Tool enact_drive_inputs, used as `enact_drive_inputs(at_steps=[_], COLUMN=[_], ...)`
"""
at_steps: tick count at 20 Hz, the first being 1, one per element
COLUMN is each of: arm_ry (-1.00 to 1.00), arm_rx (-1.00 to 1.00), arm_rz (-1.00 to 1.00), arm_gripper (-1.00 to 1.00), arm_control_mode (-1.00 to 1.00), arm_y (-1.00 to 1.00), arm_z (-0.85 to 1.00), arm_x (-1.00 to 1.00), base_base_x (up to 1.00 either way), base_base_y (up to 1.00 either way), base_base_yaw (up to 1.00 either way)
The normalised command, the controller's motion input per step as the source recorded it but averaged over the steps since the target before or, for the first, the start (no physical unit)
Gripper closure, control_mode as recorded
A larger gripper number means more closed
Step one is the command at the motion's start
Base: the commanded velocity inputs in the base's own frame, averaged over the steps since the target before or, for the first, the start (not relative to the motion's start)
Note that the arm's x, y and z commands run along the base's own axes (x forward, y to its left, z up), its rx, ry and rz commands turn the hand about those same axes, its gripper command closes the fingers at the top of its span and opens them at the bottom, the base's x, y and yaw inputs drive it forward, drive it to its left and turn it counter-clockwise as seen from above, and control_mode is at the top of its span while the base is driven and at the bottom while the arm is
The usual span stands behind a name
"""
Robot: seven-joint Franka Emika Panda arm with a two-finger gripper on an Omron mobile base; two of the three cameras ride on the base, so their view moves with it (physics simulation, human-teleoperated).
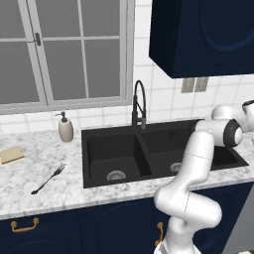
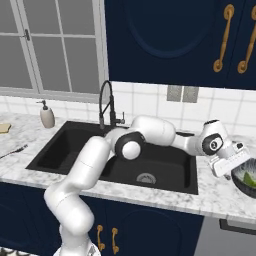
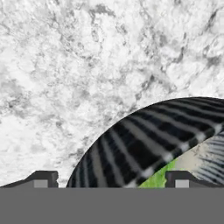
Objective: Pick the lemon wedge from the sink and place it in the bowl. Then pick the bowl and place it in the microwave. Then close the microwave door and press the start button.
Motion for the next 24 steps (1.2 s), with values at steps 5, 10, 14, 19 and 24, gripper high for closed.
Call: enact_drive_inputs(at_steps=[5,10,14,19,24], arm_ry=[0.05,0.01,-0.13,-0.2,-0.23], arm_rx=[0.03,0.08,-0.03,-0.03,-0.12], arm_rz=[0.01,-0.01,0.02,0.11,0.15], arm_gripper=[1.0,1.0,1.0,1.0,1.0], arm_control_mode=[-1.0,-1.0,-1.0,-1.0,-1.0], arm_y=[-0.09,0.24,1.0,1.0,1.0], arm_z=[-0.47,0.08,0.99,0.69,0.75], arm_x=[-0.01,-0.39,-0.79,-0.82,-0.87], base_base_x=[0.0,0.0,0.0,0.0,0.0], base_base_y=[0.0,0.0,0.0,0.0,0.0], base_base_yaw=[0.0,0.0,0.0,0.0,0.0])
